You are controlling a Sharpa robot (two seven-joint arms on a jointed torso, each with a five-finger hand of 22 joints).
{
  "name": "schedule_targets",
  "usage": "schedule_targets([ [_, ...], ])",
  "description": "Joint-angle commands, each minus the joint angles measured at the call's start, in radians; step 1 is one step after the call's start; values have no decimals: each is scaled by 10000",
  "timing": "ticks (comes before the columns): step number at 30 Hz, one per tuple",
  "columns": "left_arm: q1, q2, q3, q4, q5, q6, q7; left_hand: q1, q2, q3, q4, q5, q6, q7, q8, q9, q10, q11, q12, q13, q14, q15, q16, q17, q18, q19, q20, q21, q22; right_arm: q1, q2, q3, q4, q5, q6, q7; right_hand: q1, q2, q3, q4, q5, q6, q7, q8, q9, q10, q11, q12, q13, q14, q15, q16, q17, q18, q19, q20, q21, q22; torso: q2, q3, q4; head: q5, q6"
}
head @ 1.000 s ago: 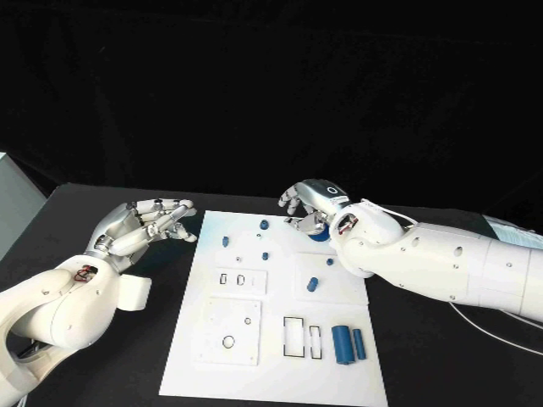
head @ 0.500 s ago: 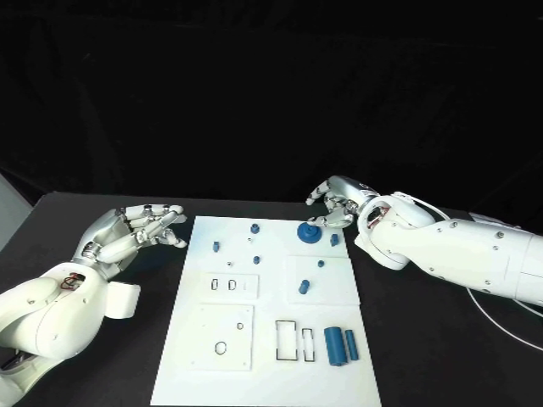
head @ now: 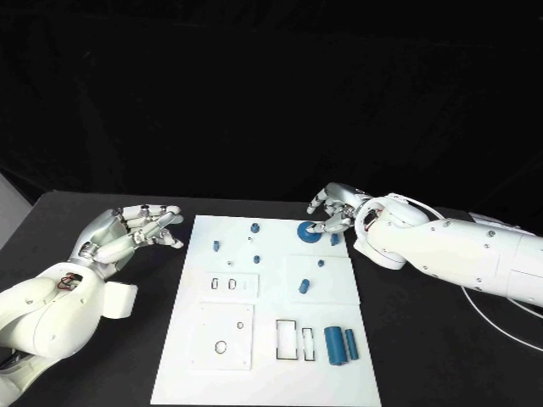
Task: Assemble the parts on the task board
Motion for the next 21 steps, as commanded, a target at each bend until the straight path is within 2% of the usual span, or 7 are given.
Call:
schedule_targets([
  [1, 1, 8, 9, 23, -76, 180, 139, -15, -77, 35, -19, -46, -5, -62, 32, 7, 51, -15, 49, 2, 2, -28, 57, 13, 36, -40, -7, 63, 14, -46, 42, -11, -62, -6, 416, -248, 10, 74, -64, 29, 11, 3, 73, -69, 9, 967, 104, 73, 2524, 993, 89, 42, 2388, -74, 62, -1, 72, 93, -8, -8, 12, 5, -36],
  [6, 1, 2, 10, 24, -77, 160, 133, -16, -84, 42, -22, -45, -36, -55, 20, 5, 10, -6, 32, -7, 0, -24, 79, 17, 34, -50, -8, 93, 32, -90, 82, -17, -57, -39, 459, -299, 13, 78, -83, 48, 4, -3, 75, -71, 10, 978, 107, 84, 2538, 998, 92, 50, 2411, -78, 72, 1, 94, 122, -4, -14, -5, 23, -66],
  [14, 1, 5, 10, 67, -77, 136, 123, -16, -84, 42, -22, -45, -36, -55, 20, 5, 10, -6, 32, -7, 0, -24, 79, 17, 34, -50, -8, 93, 32, -135, 61, -24, -42, -83, 529, -367, 25, 88, -124, 90, 8, -4, 78, -71, 16, 982, 112, 88, 2545, 1002, 99, 58, 2432, -86, 88, 8, 130, 171, 3, 6, -26, 35, -69],
  [21, -1, 57, 10, 247, -78, 131, 132, -147, -139, -20, 52, -59, -77, -35, 15, 10, -37, 14, 26, -15, -16, 1, 143, 24, 23, -103, 9, 157, 73, -161, 63, -30, -46, -53, 589, -364, 62, 116, -139, 124, 66, 15, 76, -60, 26, 984, 112, 90, 2548, 1003, 102, 59, 2436, -86, 85, 13, 134, 181, -4, -1, -13, 41, -107],
])
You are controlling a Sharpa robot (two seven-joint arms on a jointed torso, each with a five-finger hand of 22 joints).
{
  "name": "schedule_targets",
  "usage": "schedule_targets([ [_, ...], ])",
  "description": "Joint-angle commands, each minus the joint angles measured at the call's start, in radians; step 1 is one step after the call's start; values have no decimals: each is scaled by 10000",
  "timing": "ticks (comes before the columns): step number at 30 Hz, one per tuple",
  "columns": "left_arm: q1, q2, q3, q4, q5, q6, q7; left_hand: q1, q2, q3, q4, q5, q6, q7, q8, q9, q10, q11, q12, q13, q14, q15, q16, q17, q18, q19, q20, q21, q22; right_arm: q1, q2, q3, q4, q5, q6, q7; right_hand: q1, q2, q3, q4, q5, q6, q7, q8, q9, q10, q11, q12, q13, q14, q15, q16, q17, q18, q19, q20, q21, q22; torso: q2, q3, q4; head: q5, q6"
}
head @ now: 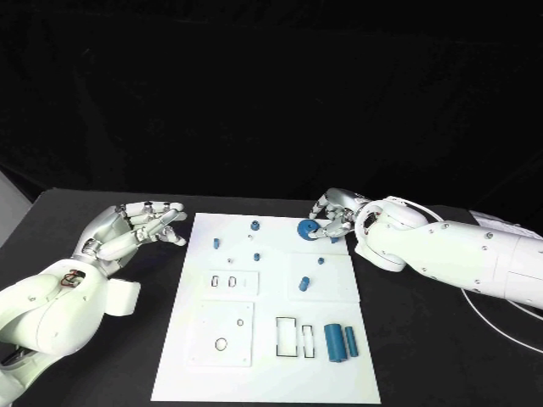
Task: Assemble the parts on the task board
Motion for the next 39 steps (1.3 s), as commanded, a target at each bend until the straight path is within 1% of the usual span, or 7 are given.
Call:
schedule_targets([
  [1, -1, 50, 9, 131, -42, 128, 127, -45, -37, -20, 52, -59, -41, 1, 16, 13, -35, 13, 27, -14, -19, -3, 64, 10, 24, -69, -26, 41, 13, -11, 7, -4, 6, -24, 248, -38, 25, 79, -59, 46, 71, 21, 73, -18, 18, 987, 40, 56, 2552, 1037, 66, 56, 2433, -85, 85, 13, 69, 17, -3, 0, 8, 13, -31],
  [7, -6, 114, 61, 350, -14, 168, 119, -77, -64, -47, 67, -60, -51, 4, 16, 16, -48, 17, 28, -15, -27, 2, 81, 11, 23, -85, -21, 56, 22, -16, 27, -11, -43, 89, 284, -28, 41, 122, -65, 99, 107, 75, 63, 12, 36, 987, 33, 56, 2552, 1030, 64, 47, 2405, -82, 78, 15, 68, 22, 0, -8, 12, 17, -78],
  [15, -357, 212, 642, 616, -23, 175, 104, -247, -185, -227, 152, -91, -63, -4, 37, 36, -61, 17, 54, -6, -59, 18, 148, 16, 25, -148, 7, 93, 43, -17, 87, -21, -90, 118, 294, -10, 108, 177, -41, 165, 240, 139, 46, 44, 58, 999, 17, 67, 2569, 1032, 53, 52, 2419, -83, 76, 11, 85, 58, 7, 4, 2, 25, -111],
  [19, -449, 226, 789, 641, -53, 161, 88, -310, -242, -336, 186, -117, -69, -8, 49, 46, -64, 15, 70, 0, -72, 22, 178, 17, 29, -169, 17, 104, 47, -18, 133, -29, -128, 121, 337, -1, 216, 240, 45, 185, 282, 232, 25, 87, 80, 1011, -2, 78, 2584, 1031, 38, 51, 2417, -84, 74, 1, 97, 86, -12, -5, 24, 28, -150],
  [26, -491, 214, 857, 569, -67, 106, 30, -291, -236, -344, 178, -111, -65, -14, 55, 50, -59, 11, 78, 3, -77, 18, 185, 17, 32, -174, 18, 108, 49, -26, 224, -52, -178, 11, 314, 44, 512, 370, 571, 163, 234, 441, -21, 128, 91, 1046, -50, 110, 2628, 1034, -4, 57, 2433, -89, 70, -37, 130, 164, -2, 11, 5, 52, -143],
  [31, -498, 213, 867, 545, -69, 98, 10, -253, -220, -345, 160, -104, -61, -19, 63, 56, -53, 5, 87, 6, -82, 13, 195, 16, 37, -178, 17, 116, 53, -34, 249, -61, -154, -223, 198, 118, 644, 373, 1213, 96, 536, 769, -104, 218, 106, 1048, -125, 112, 2630, 1040, -76, 65, 2459, -98, 85, -96, 187, 269, -2, 9, 5, 52, -137],
  [39, -501, 200, 871, 473, -70, 84, -19, -236, -211, -345, 152, -103, -60, -21, 67, 58, -51, 3, 92, 7, -85, 11, 199, 16, 38, -180, 16, 119, 54, -47, 228, -67, -40, -767, -221, 278, 584, 230, 2234, -152, 884, 1066, -183, 306, 129, 1048, -203, 112, 2630, 1044, -159, 71, 2479, -111, 89, -182, 237, 387, 2, 20, -6, 81, -118],
])
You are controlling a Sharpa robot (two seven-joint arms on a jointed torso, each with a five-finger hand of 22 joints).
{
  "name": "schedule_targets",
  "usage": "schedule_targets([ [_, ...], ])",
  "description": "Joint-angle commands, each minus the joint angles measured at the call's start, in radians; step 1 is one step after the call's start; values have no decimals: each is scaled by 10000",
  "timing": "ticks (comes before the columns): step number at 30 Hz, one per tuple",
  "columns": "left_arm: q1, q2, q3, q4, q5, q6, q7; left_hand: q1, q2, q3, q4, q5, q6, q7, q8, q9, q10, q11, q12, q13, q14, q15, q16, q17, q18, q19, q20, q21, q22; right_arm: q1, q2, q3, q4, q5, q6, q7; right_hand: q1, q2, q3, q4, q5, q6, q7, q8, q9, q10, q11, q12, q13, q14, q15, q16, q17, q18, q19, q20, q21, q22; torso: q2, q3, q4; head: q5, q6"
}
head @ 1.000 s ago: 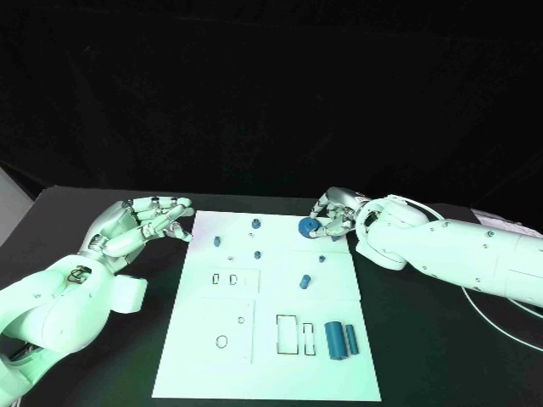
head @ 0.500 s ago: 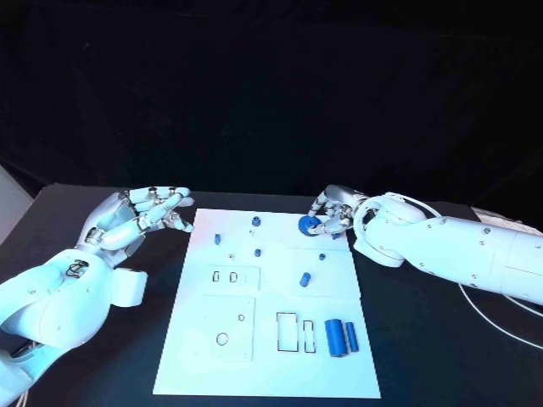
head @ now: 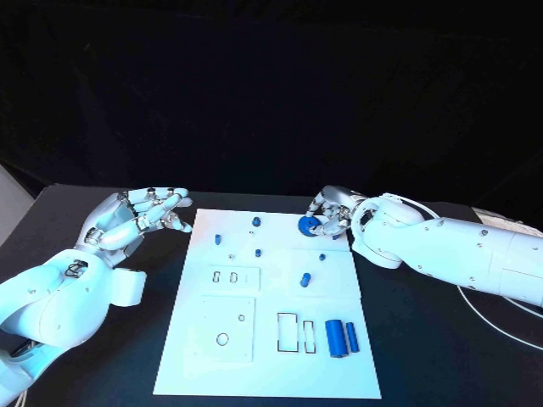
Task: Assemble the parts on the task board
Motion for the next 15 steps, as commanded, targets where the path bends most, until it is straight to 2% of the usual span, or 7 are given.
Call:
schedule_targets([
  [1, -8, 8, 10, -19, -36, 79, 16, 20, 38, -37, -20, -39, -59, -23, 70, 12, -48, 1, 59, 10, -89, 7, 47, 9, 38, -93, -1, 54, 10, -41, -20, -21, 89, -662, -339, 234, -107, -60, 280, -74, 224, 308, -100, 159, 119, 1064, -77, 34, 2627, 1021, -57, 34, 2489, -114, -20, -83, 47, 37, 2, 4, -7, 16, 15],
  [2, -8, 9, 10, -39, -39, 77, 12, 31, 45, -35, -25, -38, -58, -24, 73, 14, -47, -1, 62, 11, -91, 6, 50, 8, 39, -95, -1, 56, 11, -48, -34, -21, 154, -787, -508, 295, -168, -106, 411, -124, 394, 323, -103, 165, 126, 1064, -77, 34, 2627, 1023, -62, 37, 2497, -120, -11, -85, 71, 76, -1, 0, -4, 11, 6],
  [4, -8, 10, 10, -85, -45, 74, 1, 31, 45, -35, -25, -38, -58, -24, 73, 14, -47, -1, 62, 11, -91, 6, 50, 8, 39, -95, -1, 56, 11, -59, -63, -21, 320, -1024, -870, 425, -233, -139, 498, -157, 455, 356, -111, 185, 140, 1064, -84, 34, 2627, 1029, -67, 45, 2522, -131, 9, -87, 110, 132, -1, 2, 6, 9, 8],
  [5, -8, 10, 10, -85, -45, 74, 1, 31, 45, -35, -25, -38, -58, -24, 73, 14, -47, -1, 62, 11, -91, 6, 50, 8, 39, -95, -1, 56, 11, -59, -63, -21, 320, -1024, -870, 425, -245, -141, 516, -164, 465, 367, -114, 191, 144, 1064, -86, 34, 2627, 1031, -68, 47, 2530, -133, 13, -87, 119, 144, -1, 2, 6, 9, 8],
  [7, -9, 14, 10, -121, -48, 72, -12, 31, 45, -35, -25, -38, -58, -24, 73, 14, -47, -1, 62, 11, -91, 6, 50, 8, 39, -95, -1, 56, 11, -72, -85, -21, 527, -1351, -1245, 512, -299, -163, 556, -178, 471, 397, -123, 210, 156, 1064, -93, 34, 2627, 1036, -73, 55, 2552, -144, 36, -90, 161, 199, -1, 7, 5, 16, 14],
  [15, -11, 38, 10, -187, -31, 27, -217, 59, 78, -30, -31, -36, -51, -28, 82, 20, -40, -4, 71, 13, -97, 2, 59, 6, 41, -99, -3, 66, 16, -126, -75, -19, 1212, -2578, -2061, 483, -411, -192, 623, -182, 486, 400, -130, 215, 166, 1064, -101, 34, 2627, 1048, -75, 70, 2601, -162, 76, -93, 234, 294, -11, -9, -7, 91, 26],
])
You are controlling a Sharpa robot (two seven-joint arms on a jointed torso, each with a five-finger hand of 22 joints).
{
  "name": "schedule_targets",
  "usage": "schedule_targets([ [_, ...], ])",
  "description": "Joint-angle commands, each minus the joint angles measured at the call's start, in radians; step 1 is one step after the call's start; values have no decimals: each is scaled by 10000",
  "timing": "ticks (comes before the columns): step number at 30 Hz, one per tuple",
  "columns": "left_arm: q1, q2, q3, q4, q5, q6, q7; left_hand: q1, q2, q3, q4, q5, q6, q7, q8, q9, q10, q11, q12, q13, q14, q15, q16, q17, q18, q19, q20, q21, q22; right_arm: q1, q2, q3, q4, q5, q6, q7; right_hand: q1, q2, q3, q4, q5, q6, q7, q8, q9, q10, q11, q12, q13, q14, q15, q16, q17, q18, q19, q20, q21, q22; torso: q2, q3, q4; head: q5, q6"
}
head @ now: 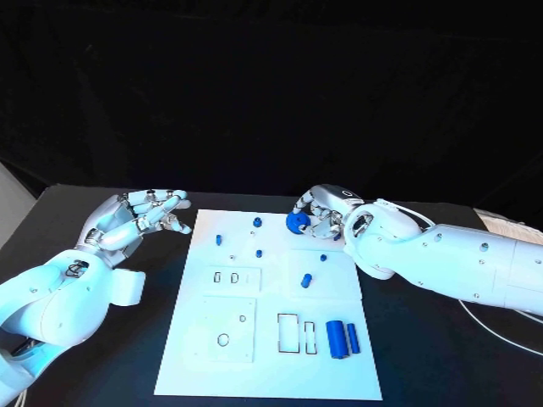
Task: Assemble the parts on the task board
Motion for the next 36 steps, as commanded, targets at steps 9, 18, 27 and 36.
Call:
schedule_targets([
  [9, -8, 35, 8, -175, 20, -122, -224, 94, 111, -23, -40, -31, -35, -34, 62, 19, -23, -11, 46, 17, -100, -4, 71, 6, 44, -103, -5, 79, 22, -101, 511, -26, 638, -1869, -926, 40, -186, 24, 75, -2, 32, 407, -135, 222, 186, 1028, -67, 34, 2629, 1039, -68, 70, 2618, -169, 54, -59, 63, 49, -4, -21, 7, 86, -1],
  [18, -8, 79, 8, -165, 75, -104, -243, 109, 120, -19, -46, -28, -31, -35, 66, 22, -18, -14, 50, 19, -102, -7, 74, 5, 45, -104, -7, 83, 25, -144, 1363, -185, 254, -2263, -810, -121, -225, 4, 105, -17, -21, 395, -139, 218, 190, 1028, -72, 34, 2629, 1039, -69, 70, 2619, -169, 56, -61, 65, 57, 5, -31, -3, 130, 15],
  [27, -9, 118, 9, -171, 80, -71, -253, 109, 120, -19, -46, -28, -31, -35, 66, 22, -18, -14, 50, 19, -102, -7, 74, 5, 45, -104, -7, 83, 25, -283, 1918, -264, -281, -2497, -728, -169, -239, -10, 164, -59, -54, 343, -131, 192, 185, 1028, -70, 34, 2629, 1043, -70, 75, 2632, -179, 75, -63, 99, 105, 10, -41, 34, 65, 42],
  [36, -9, 133, 11, -165, 88, -46, -253, 131, 131, -20, -53, -27, -29, -35, 72, 26, -14, -15, 57, 19, -105, -10, 82, 2, 46, -107, -9, 94, 30, -356, 2155, -281, -674, -2643, -743, -273, -239, -12, 175, -68, -50, 338, -130, 189, 185, 1028, -69, 34, 2629, 1043, -69, 75, 2632, -183, 83, -63, 114, 124, 10, -27, 14, 97, 31],
])
